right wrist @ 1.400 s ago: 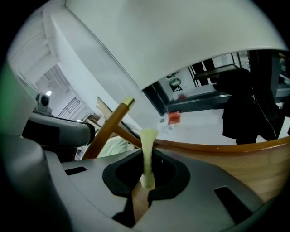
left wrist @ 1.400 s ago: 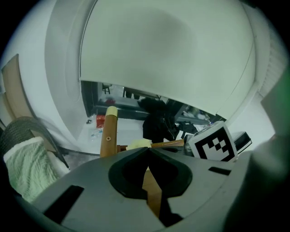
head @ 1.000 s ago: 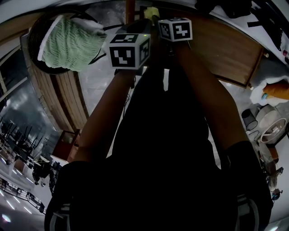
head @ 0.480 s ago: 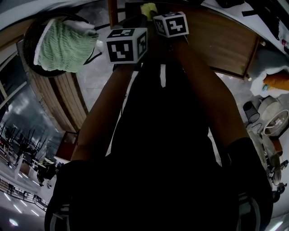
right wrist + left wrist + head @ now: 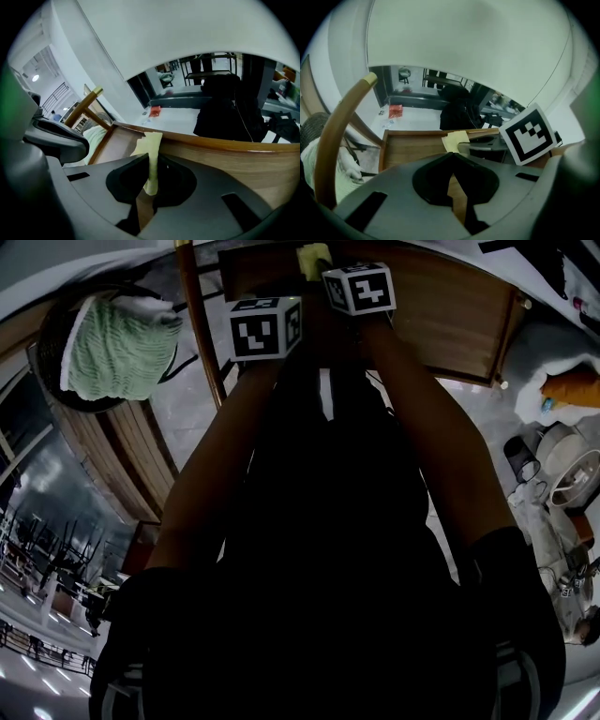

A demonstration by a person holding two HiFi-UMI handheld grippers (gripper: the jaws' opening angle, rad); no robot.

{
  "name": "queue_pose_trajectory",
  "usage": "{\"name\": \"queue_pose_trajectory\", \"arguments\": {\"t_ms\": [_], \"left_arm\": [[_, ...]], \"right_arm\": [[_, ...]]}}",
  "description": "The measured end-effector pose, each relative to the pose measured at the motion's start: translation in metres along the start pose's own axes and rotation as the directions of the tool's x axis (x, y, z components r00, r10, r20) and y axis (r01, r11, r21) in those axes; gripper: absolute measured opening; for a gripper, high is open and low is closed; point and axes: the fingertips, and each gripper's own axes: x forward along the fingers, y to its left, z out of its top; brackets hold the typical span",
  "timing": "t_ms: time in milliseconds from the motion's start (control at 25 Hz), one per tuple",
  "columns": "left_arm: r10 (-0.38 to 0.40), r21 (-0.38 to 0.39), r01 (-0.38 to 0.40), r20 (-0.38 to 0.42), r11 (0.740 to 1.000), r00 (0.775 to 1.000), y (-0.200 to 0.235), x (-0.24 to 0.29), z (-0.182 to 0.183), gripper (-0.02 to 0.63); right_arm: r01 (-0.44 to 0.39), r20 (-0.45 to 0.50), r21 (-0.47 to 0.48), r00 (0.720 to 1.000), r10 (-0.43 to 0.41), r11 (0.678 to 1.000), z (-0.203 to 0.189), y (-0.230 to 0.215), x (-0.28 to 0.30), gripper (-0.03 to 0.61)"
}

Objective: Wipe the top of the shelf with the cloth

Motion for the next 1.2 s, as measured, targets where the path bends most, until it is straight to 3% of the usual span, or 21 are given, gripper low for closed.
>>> {"name": "queue_pose_trajectory", "arguments": {"t_ms": [760, 1200], "left_arm": [[-0.072, 0.074, 0.072, -0.008, 0.995, 0.997, -0.138, 0.066, 0.014, 0.011], [-0.129, 0.155, 0.134, -0.043, 0.979, 0.991, -0.204, 0.096, 0.019, 0.011]], "right_arm": [[0.113, 0.058, 0.037, 0.992, -0.115, 0.993, -0.034, -0.137, -0.094, 0.044], [0.233, 0.061, 0.095, 0.969, -0.239, 0.968, -0.054, -0.224, -0.151, 0.044]]}}
